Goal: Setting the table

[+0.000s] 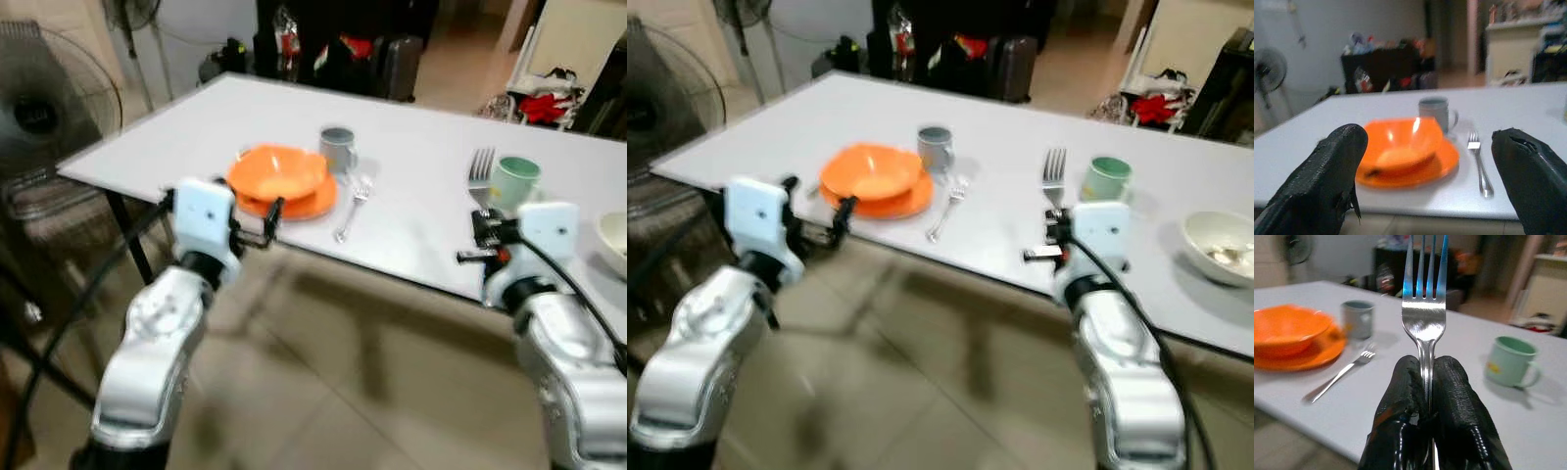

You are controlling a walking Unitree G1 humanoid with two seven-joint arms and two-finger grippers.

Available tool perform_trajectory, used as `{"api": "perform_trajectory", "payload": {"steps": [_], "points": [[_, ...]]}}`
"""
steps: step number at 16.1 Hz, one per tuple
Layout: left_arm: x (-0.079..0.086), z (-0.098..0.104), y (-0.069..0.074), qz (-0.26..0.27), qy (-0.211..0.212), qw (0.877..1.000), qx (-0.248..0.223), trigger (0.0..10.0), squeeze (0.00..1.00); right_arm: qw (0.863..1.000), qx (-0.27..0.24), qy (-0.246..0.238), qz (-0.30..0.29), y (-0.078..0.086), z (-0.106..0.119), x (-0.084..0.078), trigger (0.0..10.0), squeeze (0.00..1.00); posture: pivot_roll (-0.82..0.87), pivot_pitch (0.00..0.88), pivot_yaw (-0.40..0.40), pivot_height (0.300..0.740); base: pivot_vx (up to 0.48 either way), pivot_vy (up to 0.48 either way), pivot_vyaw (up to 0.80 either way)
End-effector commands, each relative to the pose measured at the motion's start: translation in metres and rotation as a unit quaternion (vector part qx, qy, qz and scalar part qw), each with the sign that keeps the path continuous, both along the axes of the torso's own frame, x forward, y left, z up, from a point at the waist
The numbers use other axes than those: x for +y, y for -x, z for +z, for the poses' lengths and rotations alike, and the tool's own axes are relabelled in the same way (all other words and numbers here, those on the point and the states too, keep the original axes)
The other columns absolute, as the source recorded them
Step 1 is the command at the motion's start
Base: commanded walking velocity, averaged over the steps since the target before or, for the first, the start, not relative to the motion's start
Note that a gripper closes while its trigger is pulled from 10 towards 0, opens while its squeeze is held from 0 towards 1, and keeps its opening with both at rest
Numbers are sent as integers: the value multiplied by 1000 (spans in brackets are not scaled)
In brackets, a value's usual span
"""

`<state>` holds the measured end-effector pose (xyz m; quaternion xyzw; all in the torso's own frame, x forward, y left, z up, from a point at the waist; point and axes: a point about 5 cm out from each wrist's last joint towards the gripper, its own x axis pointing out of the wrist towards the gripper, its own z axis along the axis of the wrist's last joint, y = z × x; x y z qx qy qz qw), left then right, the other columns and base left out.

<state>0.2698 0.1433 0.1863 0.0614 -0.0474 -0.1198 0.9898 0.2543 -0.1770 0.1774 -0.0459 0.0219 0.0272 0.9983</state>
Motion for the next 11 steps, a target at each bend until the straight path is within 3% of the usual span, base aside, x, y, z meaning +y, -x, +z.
{"api": "perform_trajectory", "payload": {"steps": [1, 6, 11], "points": [[1, -1, -1, 0, 0, 1000, 3, 10000, 204, 1000, -12, 2, 1, -1, 5, 0, 10000, 0, -70, 0, 23, 740, 0, -469, 800], [-1, -3, -2, -6, -1, 1000, 4, 10000, 204, 1000, -14, 9, 0, -1, 5, -3, 10000, 0, -77, 0, 27, 740, 0, -473, 800], [0, -8, 1, -5, 1, 1000, 13, 10000, 200, 1000, -11, 18, 10, -1, 6, -5, 10000, 0, -80, 0, 20, 740, 0, -464, 0]]}}
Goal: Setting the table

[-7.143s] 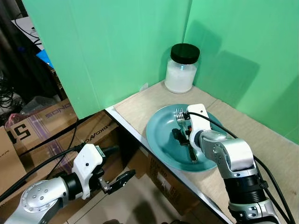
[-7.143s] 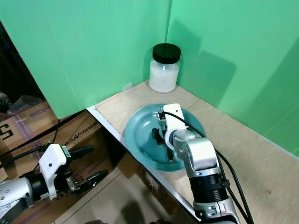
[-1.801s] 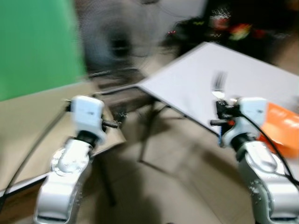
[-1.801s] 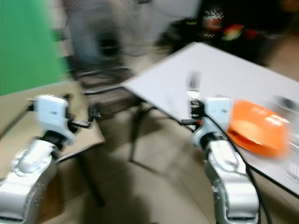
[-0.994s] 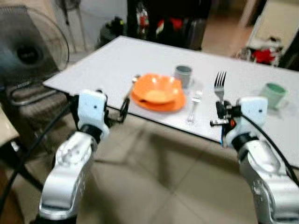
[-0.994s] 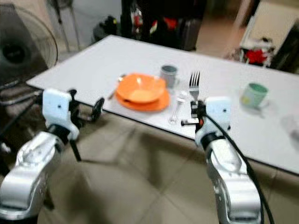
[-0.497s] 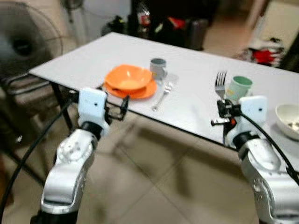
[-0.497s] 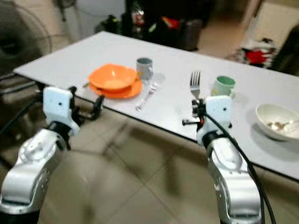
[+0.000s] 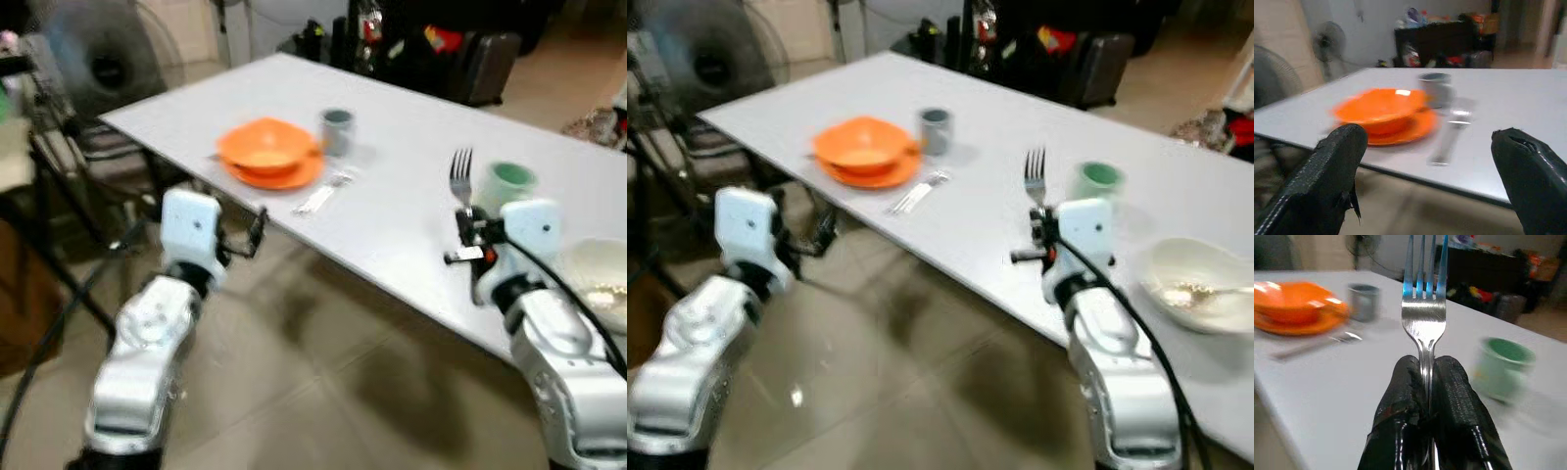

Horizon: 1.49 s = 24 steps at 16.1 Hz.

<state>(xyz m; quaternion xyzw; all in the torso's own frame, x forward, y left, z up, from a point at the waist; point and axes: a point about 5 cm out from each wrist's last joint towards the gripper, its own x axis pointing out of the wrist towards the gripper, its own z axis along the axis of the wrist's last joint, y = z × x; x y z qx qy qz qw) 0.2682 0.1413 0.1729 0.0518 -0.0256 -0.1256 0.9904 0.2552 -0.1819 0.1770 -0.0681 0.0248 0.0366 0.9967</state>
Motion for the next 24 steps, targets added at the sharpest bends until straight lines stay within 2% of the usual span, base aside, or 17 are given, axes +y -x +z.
{"api": "perform_trajectory", "payload": {"steps": [1, 11, 13, 14, 17, 19, 21, 22, 24], "points": [[2, 5, 0, 0, -6, 1000, -10, 10000, 204, 1000, -13, -3, 2, -1, 6, 0, 10000, 0, -79, 0, 17, 740, 0, -465, 0], [2, 4, 2, -5, -9, 1000, -6, 10000, 204, 999, -7, 13, 31, 1, 5, 4, 10000, 0, -80, 2, 22, 740, 0, -437, 0], [0, 2, 4, -18, -3, 1000, 0, 10000, 176, 998, 2, 6, 57, 1, 4, 8, 10000, 0, -79, 2, 23, 740, 0, 0, 0], [-1, 1, 5, -26, -11, 1000, 1, 10000, 165, 996, 9, 14, 92, 1, 4, 16, 10000, 0, -75, 1, 21, 740, 0, 0, 0], [-1, 0, 7, -35, -15, 999, 4, 10000, 149, 990, 25, 34, 133, 0, 2, 22, 10000, 0, -68, 0, 14, 740, 0, 0, 0], [-1, -3, 10, -53, -24, 998, 12, 10000, 149, 980, 54, 60, 181, -2, -1, 30, 10000, 0, -69, 0, 18, 740, 0, 0, 0], [-4, -6, 14, -101, -26, 994, 28, 10000, 149, 977, 78, 75, 182, -15, -1, 29, 10000, 0, -67, 0, 20, 740, 0, 0, 0], [-7, -7, 19, -143, -21, 989, 41, 10000, 169, 974, 93, 95, 183, -24, 0, 25, 10000, 0, -67, 0, 23, 740, 0, 0, 0], [-4, -14, 25, -196, -52, 977, 59, 10000, 161, 959, 135, 156, 193, -43, 2, 10, 10000, 0, -75, 0, 34, 740, 0, 0, 0]]}}
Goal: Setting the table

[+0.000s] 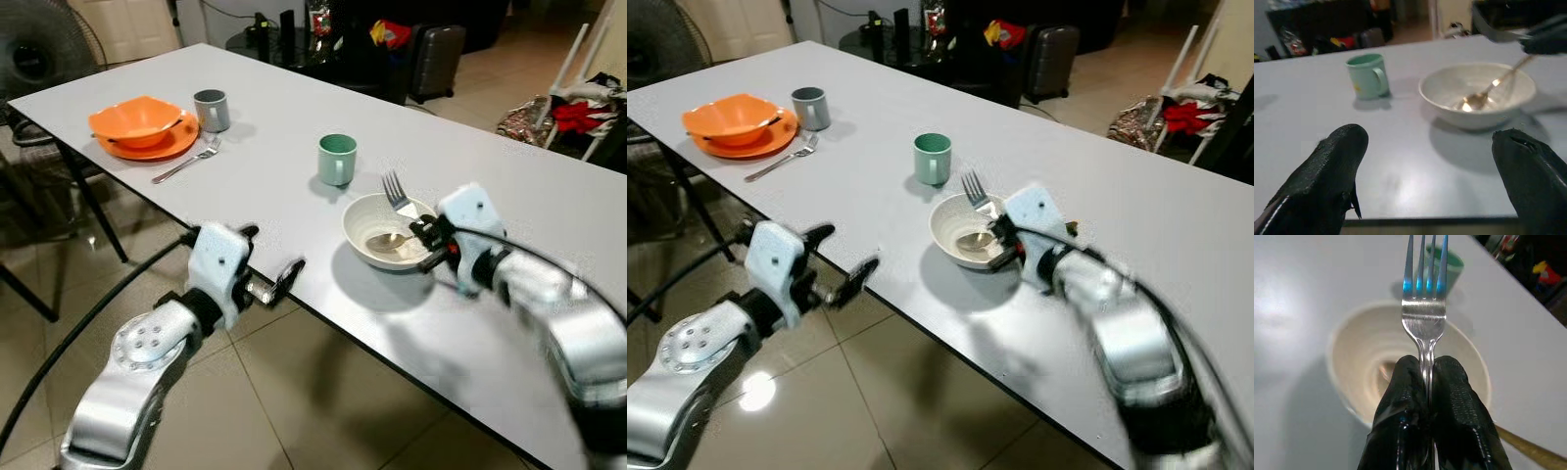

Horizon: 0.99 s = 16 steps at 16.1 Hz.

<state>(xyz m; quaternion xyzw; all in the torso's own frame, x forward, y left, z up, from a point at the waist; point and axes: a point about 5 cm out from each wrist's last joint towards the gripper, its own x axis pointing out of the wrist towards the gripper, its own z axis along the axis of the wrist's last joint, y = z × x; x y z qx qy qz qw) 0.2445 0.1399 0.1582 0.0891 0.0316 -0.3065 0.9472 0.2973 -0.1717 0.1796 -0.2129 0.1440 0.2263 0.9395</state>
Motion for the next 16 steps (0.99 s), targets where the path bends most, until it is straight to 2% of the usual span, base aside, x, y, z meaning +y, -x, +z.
{"api": "perform_trajectory", "payload": {"steps": [1, 2, 4, 5, 6, 11, 16], "points": [[-2, 0, 2, -23, -5, 1000, 3, 10000, 161, 1000, 9, 22, 11, -5, 0, -2, 10000, 0, -76, 0, 37, 740, 0, 0, 0], [-1, -1, 5, -47, -13, 999, 13, 10000, 157, 998, 19, 50, 20, -15, 2, -7, 10000, 0, -76, 0, 40, 740, 0, 0, 0], [2, -2, 7, -64, -21, 998, 21, 10000, 157, 996, 24, 74, 32, -24, 4, -11, 10000, 0, -74, 0, 45, 740, 0, 0, 0], [5, -3, 9, -84, -42, 995, 28, 10000, 153, 992, 46, 93, 67, -35, 4, -11, 10000, 0, -68, 0, 49, 740, 0, 0, 0], [6, -4, 10, -90, -45, 995, 30, 10000, 153, 989, 53, 106, 84, -39, 5, -11, 10000, 0, -66, 0, 50, 740, 0, 0, 0], [5, -5, 15, -120, -52, 991, 39, 10000, 149, 979, 65, 136, 140, -54, 11, 0, 10000, 0, -57, 0, 51, 740, 0, 0, 0], [2, -5, 17, -128, -53, 989, 41, 10000, 145, 970, 83, 170, 153, -64, 5, 4, 10000, 0, -49, 0, 47, 740, 0, 0, 0]]}}
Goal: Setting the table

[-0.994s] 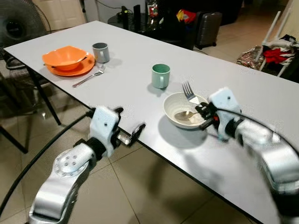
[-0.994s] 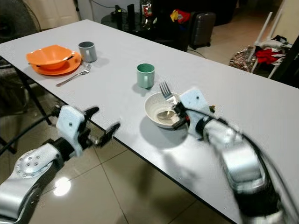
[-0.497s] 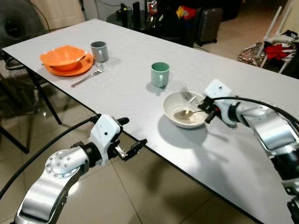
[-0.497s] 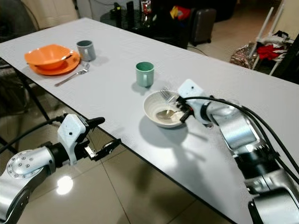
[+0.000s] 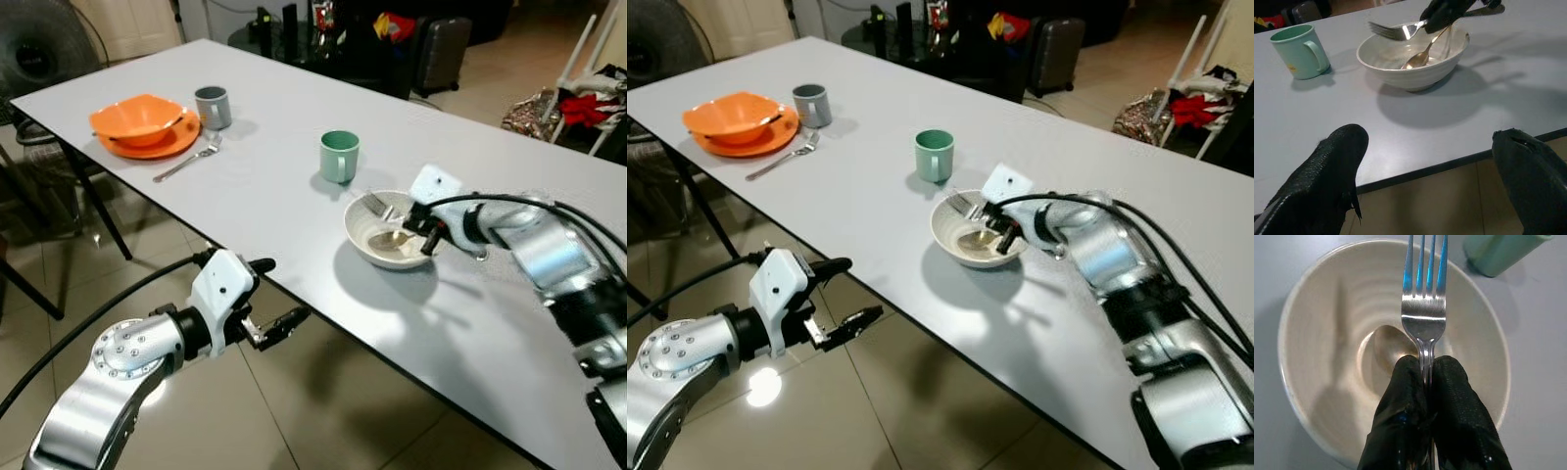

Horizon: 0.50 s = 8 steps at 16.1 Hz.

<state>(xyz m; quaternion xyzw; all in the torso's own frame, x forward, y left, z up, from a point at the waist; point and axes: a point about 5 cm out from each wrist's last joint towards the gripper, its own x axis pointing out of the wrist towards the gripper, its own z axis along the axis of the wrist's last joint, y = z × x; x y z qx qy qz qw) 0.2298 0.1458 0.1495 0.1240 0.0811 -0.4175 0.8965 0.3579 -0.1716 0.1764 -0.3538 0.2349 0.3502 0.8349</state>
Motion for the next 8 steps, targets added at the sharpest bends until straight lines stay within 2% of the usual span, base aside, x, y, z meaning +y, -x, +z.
{"api": "perform_trajectory", "payload": {"steps": [1, 3, 4, 5, 8], "points": [[-3, 4, 2, -12, -2, 1000, -7, 10000, 145, 1000, -11, 10, 15, -3, 8, 3, 10000, 0, -49, 0, 47, 740, 0, 0, 0], [-4, 3, 3, -16, -2, 1000, -5, 10000, 145, 1000, 2, 17, 24, -7, 4, 6, 10000, 0, -48, 0, 47, 740, 0, 0, 0], [-5, 3, 3, -18, -1, 1000, -5, 10000, 145, 1000, 5, 18, 25, -10, 3, 7, 10000, 129, -47, 0, 45, 740, 0, 0, 0], [-5, 3, 3, -18, -1, 1000, -4, 10000, 145, 1000, 6, 17, 24, -11, 3, 8, 10000, 431, -45, 0, 43, 740, 0, 0, 0], [-5, 3, 4, -17, -2, 1000, -4, 10000, 145, 1000, 6, 17, 22, -14, 2, 9, 10000, 612, -42, 0, 41, 740, 0, 0, 0]]}}
